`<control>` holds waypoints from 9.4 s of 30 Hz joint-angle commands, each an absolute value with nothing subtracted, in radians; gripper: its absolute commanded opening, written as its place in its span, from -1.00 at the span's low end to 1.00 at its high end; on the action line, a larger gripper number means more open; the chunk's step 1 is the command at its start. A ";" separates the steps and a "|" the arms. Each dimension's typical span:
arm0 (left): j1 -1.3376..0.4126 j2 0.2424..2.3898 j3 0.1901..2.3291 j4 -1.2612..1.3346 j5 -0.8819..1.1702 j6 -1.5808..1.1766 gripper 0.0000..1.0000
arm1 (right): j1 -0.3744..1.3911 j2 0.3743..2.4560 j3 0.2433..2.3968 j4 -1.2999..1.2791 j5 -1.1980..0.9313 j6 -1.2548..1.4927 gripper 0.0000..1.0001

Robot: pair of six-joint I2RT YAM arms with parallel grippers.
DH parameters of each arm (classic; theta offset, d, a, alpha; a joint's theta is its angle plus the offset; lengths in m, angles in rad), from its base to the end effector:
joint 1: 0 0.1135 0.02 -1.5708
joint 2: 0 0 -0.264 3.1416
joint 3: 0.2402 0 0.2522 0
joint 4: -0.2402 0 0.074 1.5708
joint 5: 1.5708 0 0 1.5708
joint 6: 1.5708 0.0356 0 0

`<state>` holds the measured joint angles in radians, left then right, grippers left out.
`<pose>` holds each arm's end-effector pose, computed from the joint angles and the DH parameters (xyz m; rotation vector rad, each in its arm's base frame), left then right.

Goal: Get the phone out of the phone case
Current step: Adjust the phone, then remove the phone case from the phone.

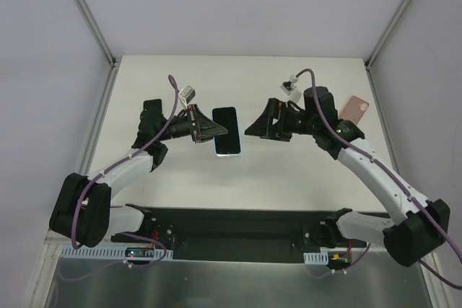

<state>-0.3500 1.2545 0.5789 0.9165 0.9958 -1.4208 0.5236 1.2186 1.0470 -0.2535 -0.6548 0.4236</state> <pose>0.2314 -0.1163 0.2803 0.1298 1.8300 -2.0074 0.2262 0.1556 0.3364 -0.5584 2.0523 1.2392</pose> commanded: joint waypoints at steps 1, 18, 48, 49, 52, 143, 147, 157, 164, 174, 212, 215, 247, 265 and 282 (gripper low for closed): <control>-0.336 1.212 0.586 0.953 0.895 -1.419 -1.00 | 0.587 1.085 1.062 -0.426 -0.396 0.399 0.92; -0.336 1.201 0.603 0.896 0.853 -1.388 -1.00 | 0.808 1.177 1.190 -0.571 -0.037 0.440 0.84; -0.331 1.118 0.607 0.904 0.828 -1.420 -1.00 | 0.884 1.385 1.212 -0.773 0.259 0.482 0.73; -0.331 1.115 0.610 0.902 0.828 -1.420 -1.00 | 0.885 1.391 1.215 -0.794 0.273 0.483 0.73; -0.327 1.106 0.624 0.867 0.831 -1.398 -1.00 | 0.900 1.408 1.230 -0.842 0.330 0.488 0.72; -0.308 1.092 0.646 0.936 0.839 -1.488 -1.00 | 0.805 1.058 1.163 -0.394 -0.141 0.512 0.70; -0.308 1.091 0.646 0.937 0.841 -1.488 -1.00 | 0.799 1.062 1.167 -0.394 -0.143 0.509 0.70; -0.308 1.089 0.646 0.942 0.841 -1.491 -1.00 | 0.788 1.089 1.167 -0.396 -0.133 0.509 0.71; -0.308 1.085 0.640 0.942 0.839 -1.491 -1.00 | 0.788 1.100 1.172 -0.391 -0.141 0.509 0.70; -0.307 1.088 0.640 0.945 0.839 -1.491 -1.00 | 0.788 1.063 1.184 -0.394 -0.133 0.509 0.70; -0.307 1.077 0.647 1.006 0.838 -1.549 -1.00 | 0.792 1.239 1.109 -0.371 -0.129 0.505 0.66; -0.307 1.078 0.644 1.008 0.841 -1.549 -1.00 | 0.788 1.233 1.092 -0.312 -0.178 0.517 0.66; -0.325 1.132 0.546 1.131 0.859 -1.595 -1.00 | 0.765 1.334 1.160 0.299 -0.468 0.831 0.56; -0.360 1.175 0.505 1.009 0.873 -1.470 -1.00 | 0.765 1.299 1.221 0.463 -0.520 0.927 0.09; -0.472 1.212 0.506 1.014 0.836 -1.436 -1.00 | 0.758 1.387 1.304 0.482 -0.483 0.927 -0.59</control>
<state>-0.3214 1.1793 0.5423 1.0885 0.5579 -1.6115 0.7235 1.3834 1.1564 0.0986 -0.5251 0.8486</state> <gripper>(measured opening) 0.132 0.365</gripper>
